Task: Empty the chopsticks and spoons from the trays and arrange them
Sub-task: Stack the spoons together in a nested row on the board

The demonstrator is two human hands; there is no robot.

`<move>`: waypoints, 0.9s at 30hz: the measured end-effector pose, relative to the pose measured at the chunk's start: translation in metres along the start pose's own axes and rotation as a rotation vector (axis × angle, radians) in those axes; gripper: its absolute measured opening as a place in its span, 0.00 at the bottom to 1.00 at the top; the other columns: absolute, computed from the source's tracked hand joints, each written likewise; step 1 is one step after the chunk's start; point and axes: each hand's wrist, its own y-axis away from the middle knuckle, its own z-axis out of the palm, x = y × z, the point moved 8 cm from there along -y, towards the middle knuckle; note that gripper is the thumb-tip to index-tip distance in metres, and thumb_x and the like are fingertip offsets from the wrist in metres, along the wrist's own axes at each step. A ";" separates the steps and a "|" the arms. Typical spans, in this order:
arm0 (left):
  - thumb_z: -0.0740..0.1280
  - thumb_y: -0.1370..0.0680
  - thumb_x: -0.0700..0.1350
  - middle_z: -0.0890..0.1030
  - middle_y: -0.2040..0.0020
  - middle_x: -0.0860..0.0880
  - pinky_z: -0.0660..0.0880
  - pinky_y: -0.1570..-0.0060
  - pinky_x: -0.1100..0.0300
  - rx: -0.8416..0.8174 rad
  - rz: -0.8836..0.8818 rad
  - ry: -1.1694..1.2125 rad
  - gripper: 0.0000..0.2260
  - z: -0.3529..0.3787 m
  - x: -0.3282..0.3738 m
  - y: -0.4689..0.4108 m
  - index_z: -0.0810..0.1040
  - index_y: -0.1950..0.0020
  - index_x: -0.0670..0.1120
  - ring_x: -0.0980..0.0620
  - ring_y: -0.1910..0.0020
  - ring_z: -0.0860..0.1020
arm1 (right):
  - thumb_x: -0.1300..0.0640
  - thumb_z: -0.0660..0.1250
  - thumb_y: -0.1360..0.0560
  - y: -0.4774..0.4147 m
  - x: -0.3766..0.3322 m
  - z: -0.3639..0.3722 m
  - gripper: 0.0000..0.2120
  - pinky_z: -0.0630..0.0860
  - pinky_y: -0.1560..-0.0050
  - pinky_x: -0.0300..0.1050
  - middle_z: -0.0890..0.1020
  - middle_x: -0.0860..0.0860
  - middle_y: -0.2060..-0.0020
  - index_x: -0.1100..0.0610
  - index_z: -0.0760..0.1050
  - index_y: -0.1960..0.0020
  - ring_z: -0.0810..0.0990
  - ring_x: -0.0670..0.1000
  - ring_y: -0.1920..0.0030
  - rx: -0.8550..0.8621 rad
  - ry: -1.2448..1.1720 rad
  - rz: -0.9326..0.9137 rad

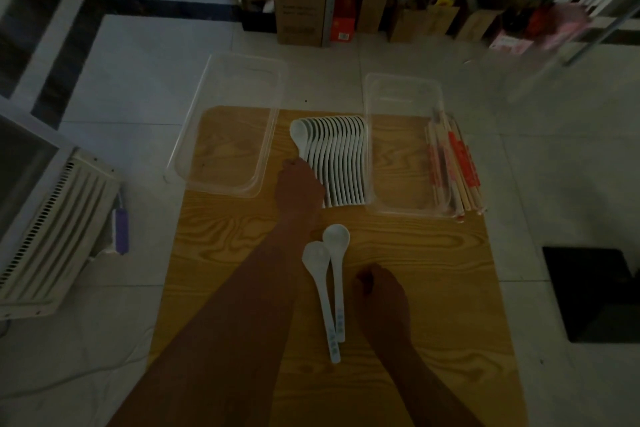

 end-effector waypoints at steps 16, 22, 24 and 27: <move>0.60 0.27 0.35 0.73 0.43 0.42 0.74 0.45 0.53 -0.069 0.050 0.310 0.11 0.004 -0.008 -0.010 0.76 0.46 0.42 0.43 0.44 0.73 | 0.53 0.60 0.19 0.003 0.001 -0.001 0.06 0.74 0.54 0.40 0.77 0.45 0.56 0.51 0.75 0.50 0.76 0.44 0.56 0.012 0.004 -0.004; 0.60 0.24 0.36 0.75 0.43 0.46 0.68 0.53 0.61 -0.072 0.039 0.354 0.14 0.001 -0.012 -0.010 0.77 0.41 0.43 0.50 0.48 0.74 | 0.52 0.60 0.19 0.005 0.001 0.002 0.07 0.79 0.55 0.45 0.78 0.46 0.59 0.51 0.75 0.52 0.77 0.45 0.59 -0.004 -0.028 -0.008; 0.62 0.24 0.37 0.78 0.44 0.47 0.69 0.53 0.61 -0.048 0.019 0.397 0.13 0.001 -0.017 -0.010 0.76 0.41 0.44 0.50 0.46 0.76 | 0.50 0.60 0.19 0.007 0.001 0.006 0.08 0.80 0.56 0.45 0.78 0.45 0.60 0.50 0.75 0.53 0.78 0.44 0.60 -0.032 -0.033 0.000; 0.64 0.24 0.39 0.79 0.45 0.49 0.70 0.54 0.64 -0.056 0.015 0.413 0.13 0.001 -0.022 -0.009 0.76 0.40 0.47 0.51 0.46 0.78 | 0.46 0.61 0.19 0.014 -0.004 0.009 0.09 0.80 0.56 0.43 0.79 0.43 0.60 0.49 0.76 0.53 0.78 0.42 0.60 -0.055 -0.046 -0.016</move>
